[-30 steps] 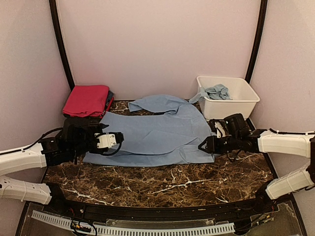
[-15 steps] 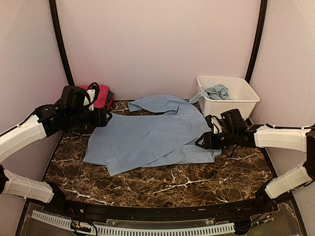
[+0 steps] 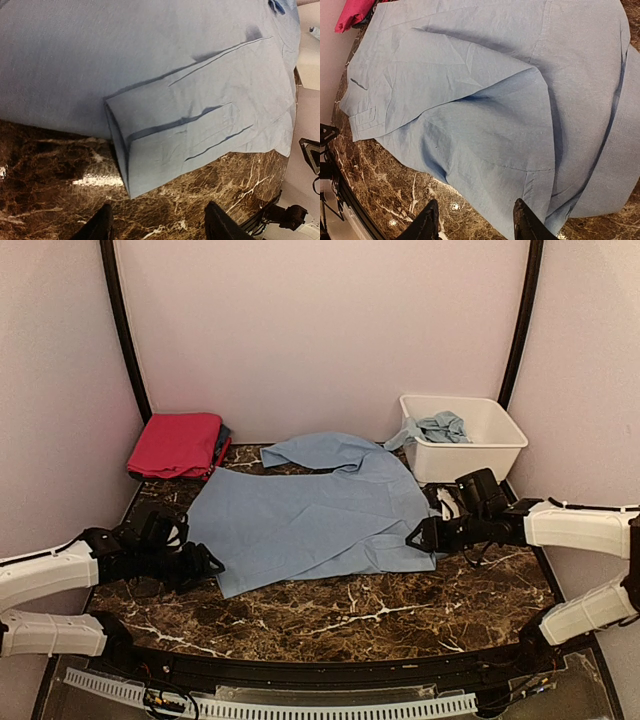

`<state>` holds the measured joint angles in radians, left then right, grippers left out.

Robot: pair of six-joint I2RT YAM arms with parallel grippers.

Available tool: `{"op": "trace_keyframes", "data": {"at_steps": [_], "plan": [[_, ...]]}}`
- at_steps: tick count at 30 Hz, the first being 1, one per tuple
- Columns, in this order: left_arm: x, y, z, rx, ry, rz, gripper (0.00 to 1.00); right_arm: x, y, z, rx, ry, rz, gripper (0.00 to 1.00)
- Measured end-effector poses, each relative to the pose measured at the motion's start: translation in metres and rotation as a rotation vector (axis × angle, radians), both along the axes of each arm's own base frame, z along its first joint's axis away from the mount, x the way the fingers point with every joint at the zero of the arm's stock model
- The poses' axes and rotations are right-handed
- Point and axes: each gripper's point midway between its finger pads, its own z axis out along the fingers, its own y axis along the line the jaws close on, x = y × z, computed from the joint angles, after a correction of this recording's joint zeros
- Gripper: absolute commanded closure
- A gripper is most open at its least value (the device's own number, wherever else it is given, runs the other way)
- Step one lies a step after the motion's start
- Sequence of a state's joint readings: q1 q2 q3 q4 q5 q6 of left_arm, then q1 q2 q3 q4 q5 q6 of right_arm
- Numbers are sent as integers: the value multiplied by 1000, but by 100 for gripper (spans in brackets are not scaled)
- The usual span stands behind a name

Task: Fold and stack the mixed laundry pile
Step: Smooth out the 1/3-folded shirt at the center of the board.

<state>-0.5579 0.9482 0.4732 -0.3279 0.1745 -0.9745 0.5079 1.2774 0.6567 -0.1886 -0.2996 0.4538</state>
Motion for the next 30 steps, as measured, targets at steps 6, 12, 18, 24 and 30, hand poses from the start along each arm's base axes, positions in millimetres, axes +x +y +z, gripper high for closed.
{"op": "trace_keyframes", "data": {"at_steps": [6, 12, 18, 24, 30], "plan": [[-8, -1, -32, -33, 90, 38, 43, 0, -5, 5, 4, -9, -14, 53], [-2, -5, -49, -61, 107, 67, 47, -1, -8, 3, -1, 0, -20, 53], [13, -12, -49, -107, 61, 89, 51, -2, -9, 3, -3, 4, -21, 53], [22, -14, -52, -109, 36, 97, 68, -3, -10, 3, -7, 10, -23, 53], [19, -4, -47, -39, 32, 91, 81, -3, -12, 4, -6, 7, -27, 53]]}}
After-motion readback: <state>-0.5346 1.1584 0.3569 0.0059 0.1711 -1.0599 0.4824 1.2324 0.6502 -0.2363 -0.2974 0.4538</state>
